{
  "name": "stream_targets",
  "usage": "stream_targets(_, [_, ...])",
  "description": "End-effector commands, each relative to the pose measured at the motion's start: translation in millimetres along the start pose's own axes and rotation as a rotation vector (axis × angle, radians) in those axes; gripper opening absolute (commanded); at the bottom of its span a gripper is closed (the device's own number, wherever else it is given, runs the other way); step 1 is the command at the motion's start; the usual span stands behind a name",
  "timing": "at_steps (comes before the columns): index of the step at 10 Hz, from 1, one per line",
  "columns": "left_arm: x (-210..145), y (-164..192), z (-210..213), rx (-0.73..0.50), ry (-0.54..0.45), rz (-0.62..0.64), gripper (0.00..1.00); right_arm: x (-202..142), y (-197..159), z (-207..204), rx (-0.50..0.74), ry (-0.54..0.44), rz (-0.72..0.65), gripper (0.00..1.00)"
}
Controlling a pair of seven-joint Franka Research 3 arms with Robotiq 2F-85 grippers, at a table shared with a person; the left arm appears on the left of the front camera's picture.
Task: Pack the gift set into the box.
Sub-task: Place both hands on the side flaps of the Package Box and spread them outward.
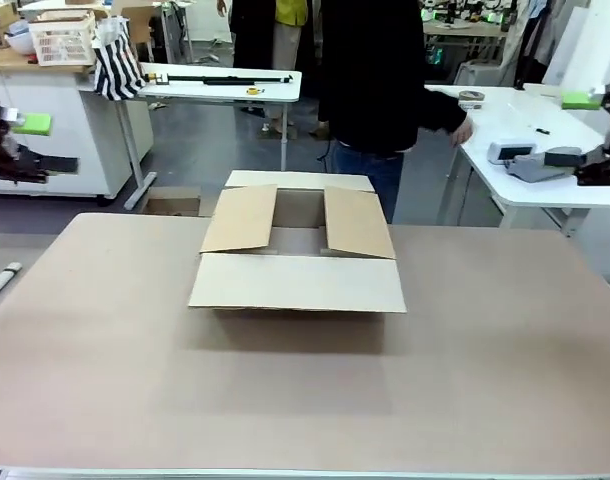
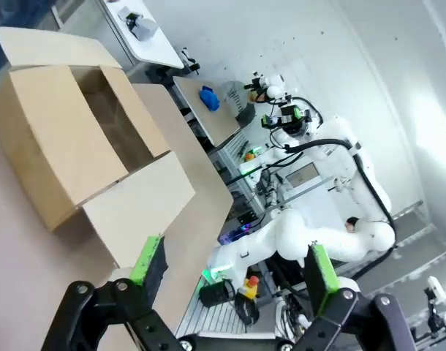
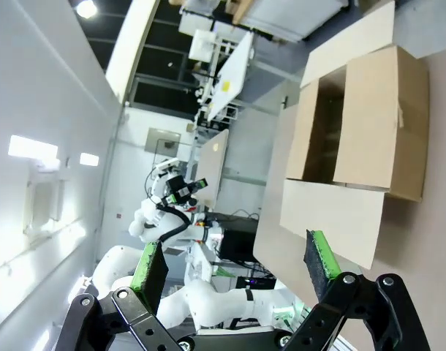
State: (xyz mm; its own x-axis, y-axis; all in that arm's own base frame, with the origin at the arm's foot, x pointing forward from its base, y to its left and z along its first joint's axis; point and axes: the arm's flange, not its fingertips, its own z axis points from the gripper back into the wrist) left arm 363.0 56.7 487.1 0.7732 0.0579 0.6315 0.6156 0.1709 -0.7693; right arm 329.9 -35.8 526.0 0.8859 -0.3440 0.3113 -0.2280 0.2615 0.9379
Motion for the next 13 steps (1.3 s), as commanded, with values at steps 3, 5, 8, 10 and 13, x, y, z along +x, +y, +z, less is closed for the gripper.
stream_targets(3, [8,-20,-4,0.017,0.045,0.032,1.0,3,4,-1,0.018,-0.014,0.017,1.0])
stream_targets(5, [61,-55,-55,0.163,0.195,0.125,1.0,3,4,-1,0.018,-0.014,0.017,1.0])
stream_targets(8, [131,-47,-187,0.572,0.54,0.152,1.0,3,4,-1,0.018,-0.014,0.017,1.0])
stream_targets(10, [134,-30,-273,0.831,0.629,0.093,1.0,3,4,-1,0.018,-0.014,0.017,1.0])
stream_targets(13, [99,12,-358,0.997,0.726,-0.029,1.0,3,4,-1,0.018,-0.014,0.017,1.0])
